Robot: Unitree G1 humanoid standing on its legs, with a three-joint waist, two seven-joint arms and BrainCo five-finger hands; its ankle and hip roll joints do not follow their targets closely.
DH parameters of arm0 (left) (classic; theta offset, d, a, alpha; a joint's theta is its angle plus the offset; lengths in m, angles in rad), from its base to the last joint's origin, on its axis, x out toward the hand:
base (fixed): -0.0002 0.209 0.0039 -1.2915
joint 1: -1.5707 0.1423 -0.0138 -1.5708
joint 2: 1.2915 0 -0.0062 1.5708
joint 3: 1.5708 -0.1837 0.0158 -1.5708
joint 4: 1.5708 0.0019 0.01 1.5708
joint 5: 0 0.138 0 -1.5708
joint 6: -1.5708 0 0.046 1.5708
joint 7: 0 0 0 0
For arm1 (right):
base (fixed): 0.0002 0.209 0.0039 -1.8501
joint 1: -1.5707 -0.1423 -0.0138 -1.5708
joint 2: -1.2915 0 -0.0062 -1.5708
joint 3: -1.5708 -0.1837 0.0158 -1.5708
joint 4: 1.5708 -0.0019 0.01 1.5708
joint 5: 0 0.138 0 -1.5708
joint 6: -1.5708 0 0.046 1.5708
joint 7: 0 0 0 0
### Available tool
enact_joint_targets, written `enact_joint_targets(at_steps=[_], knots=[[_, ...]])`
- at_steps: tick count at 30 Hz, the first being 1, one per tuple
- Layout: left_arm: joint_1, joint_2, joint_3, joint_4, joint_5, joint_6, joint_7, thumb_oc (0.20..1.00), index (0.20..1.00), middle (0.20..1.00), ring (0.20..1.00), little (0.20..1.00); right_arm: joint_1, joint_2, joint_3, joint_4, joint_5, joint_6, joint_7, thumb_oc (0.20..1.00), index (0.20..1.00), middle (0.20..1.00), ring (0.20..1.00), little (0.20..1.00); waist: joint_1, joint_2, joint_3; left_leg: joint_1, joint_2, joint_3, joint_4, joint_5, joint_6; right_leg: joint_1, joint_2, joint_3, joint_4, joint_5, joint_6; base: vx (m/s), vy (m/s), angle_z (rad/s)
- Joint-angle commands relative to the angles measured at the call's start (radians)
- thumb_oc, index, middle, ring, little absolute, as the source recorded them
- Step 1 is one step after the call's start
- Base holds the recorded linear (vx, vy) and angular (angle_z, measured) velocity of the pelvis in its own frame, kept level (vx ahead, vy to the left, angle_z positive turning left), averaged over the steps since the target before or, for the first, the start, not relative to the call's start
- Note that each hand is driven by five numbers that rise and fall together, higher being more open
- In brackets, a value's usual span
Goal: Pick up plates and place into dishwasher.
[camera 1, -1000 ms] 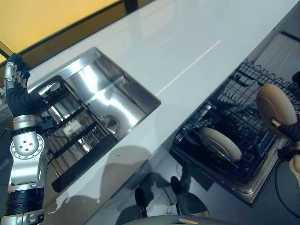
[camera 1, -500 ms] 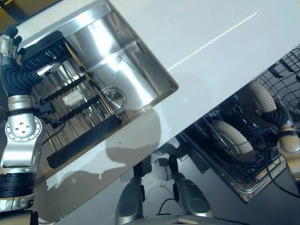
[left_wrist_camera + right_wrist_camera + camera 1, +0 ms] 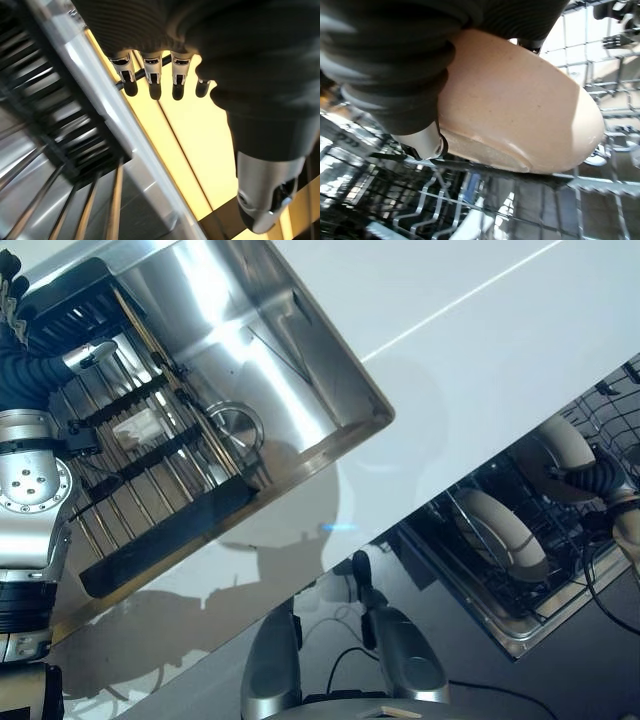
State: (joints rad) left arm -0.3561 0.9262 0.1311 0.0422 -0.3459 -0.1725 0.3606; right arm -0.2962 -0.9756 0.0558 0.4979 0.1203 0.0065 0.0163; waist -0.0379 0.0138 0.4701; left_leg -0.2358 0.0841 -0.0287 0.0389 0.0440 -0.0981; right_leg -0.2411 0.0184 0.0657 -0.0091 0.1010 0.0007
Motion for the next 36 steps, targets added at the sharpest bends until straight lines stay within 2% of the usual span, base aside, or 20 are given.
enact_joint_targets(at_steps=[1,9,14,19,20,21,36], knots=[[-0.079,0.034,-0.022,0.028,0.014,-0.026,0.03,1.0,1.0,1.0,1.0,1.0,-0.022,-0.017,0.101,0.041,0.061,0.002,0.031,0.2,0.2,0.2,0.2,0.2,0.004,0.022,-0.01,-0.112,-0.004,-0.042,0.039,0.059,0.018,-0.067,-0.019,-0.071,0.124,-0.062,0.039,-0.04,-0.032,-0.02],[-0.176,0.058,-0.08,0.039,0.025,0.009,0.057,1.0,1.0,1.0,1.0,1.0,-0.124,0.01,0.188,0.245,0.073,-0.022,0.005,0.2,0.2,0.2,0.2,0.2,0.004,0.065,0.047,-0.181,-0.026,-0.046,0.047,0.076,0.022,-0.141,-0.031,-0.086,0.143,-0.045,0.038,-0.04,-0.016,-0.03],[-0.19,0.054,-0.099,0.03,0.038,0.019,0.071,1.0,1.0,1.0,1.0,1.0,-0.153,0.015,0.191,0.25,0.067,-0.022,-0.029,0.2,0.2,0.2,0.2,0.2,0.002,0.082,0.05,-0.201,-0.033,-0.04,0.025,0.089,0.025,-0.176,-0.039,-0.089,0.15,-0.04,0.044,-0.03,0.025,-0.03],[-0.173,0.047,-0.087,0.019,0.014,0.022,0.08,1.0,1.0,1.0,1.0,1.0,-0.159,0.017,0.18,0.229,0.039,0.006,-0.073,0.2,0.2,0.2,0.2,0.2,0.0,0.091,0.05,-0.195,-0.041,-0.027,0.028,0.085,0.026,-0.182,-0.044,-0.092,0.163,-0.045,0.044,-0.02,0.072,-0.04],[-0.171,0.047,-0.085,0.017,0.01,0.024,0.08,1.0,1.0,1.0,1.0,1.0,-0.16,0.017,0.178,0.23,0.033,0.006,-0.076,0.501,0.501,0.501,0.501,0.501,0.0,0.09,0.05,-0.193,-0.042,-0.026,0.03,0.084,0.026,-0.18,-0.044,-0.093,0.163,-0.045,0.044,-0.01,0.025,-0.06],[-0.168,0.044,-0.083,0.013,0.01,0.026,0.08,1.0,1.0,1.0,1.0,1.0,-0.156,0.02,0.175,0.232,0.026,-0.001,-0.092,1.0,1.0,1.0,1.0,1.0,0.0,0.086,0.05,-0.191,-0.042,-0.025,0.035,0.083,0.027,-0.177,-0.043,-0.095,0.164,-0.042,0.044,0.0,0.006,-0.05],[-0.096,0.033,-0.033,0.0,-0.017,0.038,0.048,1.0,1.0,1.0,1.0,1.0,-0.056,0.047,0.087,0.112,-0.023,0.029,-0.184,1.0,1.0,1.0,1.0,1.0,0.007,0.041,-0.013,-0.139,-0.046,-0.014,0.064,0.052,0.036,-0.114,-0.039,-0.105,0.147,-0.034,0.043,0.02,0.004,0.02]])
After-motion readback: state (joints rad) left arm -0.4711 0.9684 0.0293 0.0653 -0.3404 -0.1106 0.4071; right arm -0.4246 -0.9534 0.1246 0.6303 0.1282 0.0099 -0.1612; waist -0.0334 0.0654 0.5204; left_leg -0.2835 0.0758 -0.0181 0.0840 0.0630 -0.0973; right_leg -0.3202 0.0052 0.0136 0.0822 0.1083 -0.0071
